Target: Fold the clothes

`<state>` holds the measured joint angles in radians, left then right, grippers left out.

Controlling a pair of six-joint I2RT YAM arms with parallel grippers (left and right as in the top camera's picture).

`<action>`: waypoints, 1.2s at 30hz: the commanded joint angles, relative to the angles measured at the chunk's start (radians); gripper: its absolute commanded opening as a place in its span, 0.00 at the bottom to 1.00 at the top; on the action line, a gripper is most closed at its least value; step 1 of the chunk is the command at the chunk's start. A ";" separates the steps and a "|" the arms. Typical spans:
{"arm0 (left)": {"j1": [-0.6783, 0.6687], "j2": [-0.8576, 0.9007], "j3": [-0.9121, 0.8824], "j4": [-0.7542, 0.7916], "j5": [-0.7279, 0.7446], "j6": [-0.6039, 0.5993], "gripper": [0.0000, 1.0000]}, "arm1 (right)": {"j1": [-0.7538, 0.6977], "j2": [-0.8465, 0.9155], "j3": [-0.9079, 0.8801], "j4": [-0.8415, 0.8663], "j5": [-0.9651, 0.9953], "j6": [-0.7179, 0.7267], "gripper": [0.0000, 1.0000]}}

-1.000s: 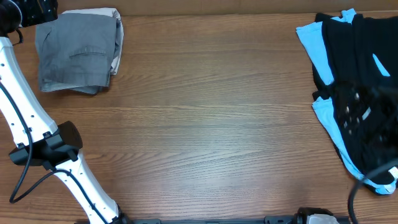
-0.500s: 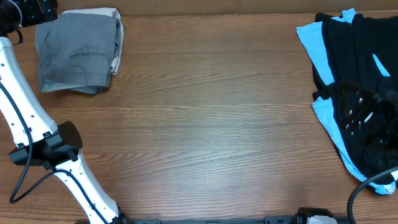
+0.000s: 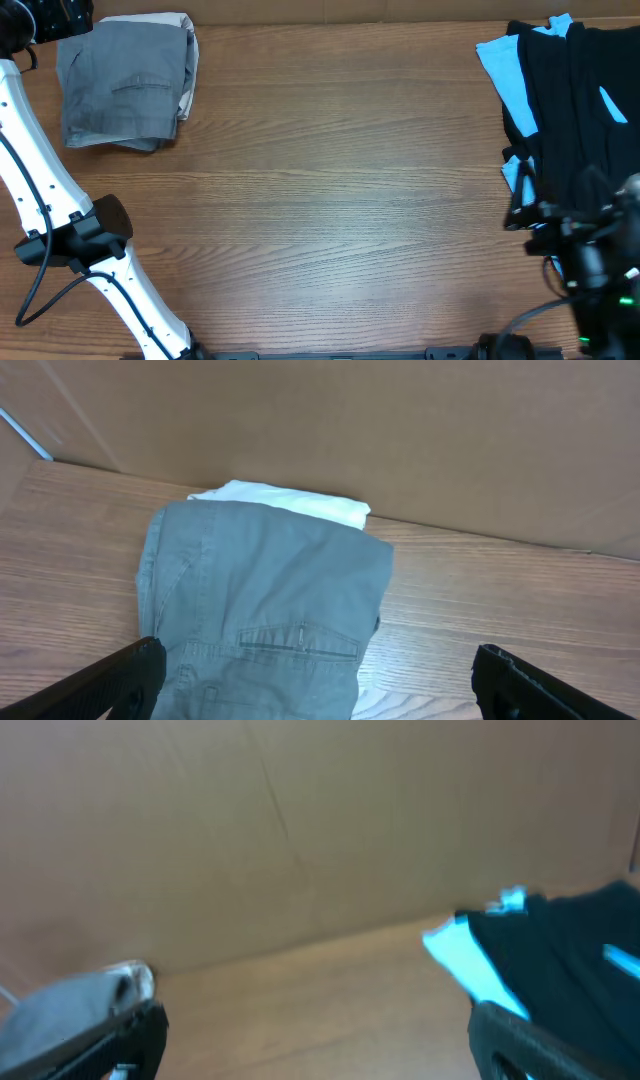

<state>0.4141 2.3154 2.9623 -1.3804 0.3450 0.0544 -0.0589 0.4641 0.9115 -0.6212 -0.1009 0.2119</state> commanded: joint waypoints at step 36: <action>-0.003 0.002 -0.002 0.000 0.014 -0.013 1.00 | 0.042 -0.461 -0.904 0.545 0.018 0.001 1.00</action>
<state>0.4141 2.3154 2.9623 -1.3804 0.3454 0.0540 -0.0189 0.0154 0.0181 -0.0780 -0.0959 0.2123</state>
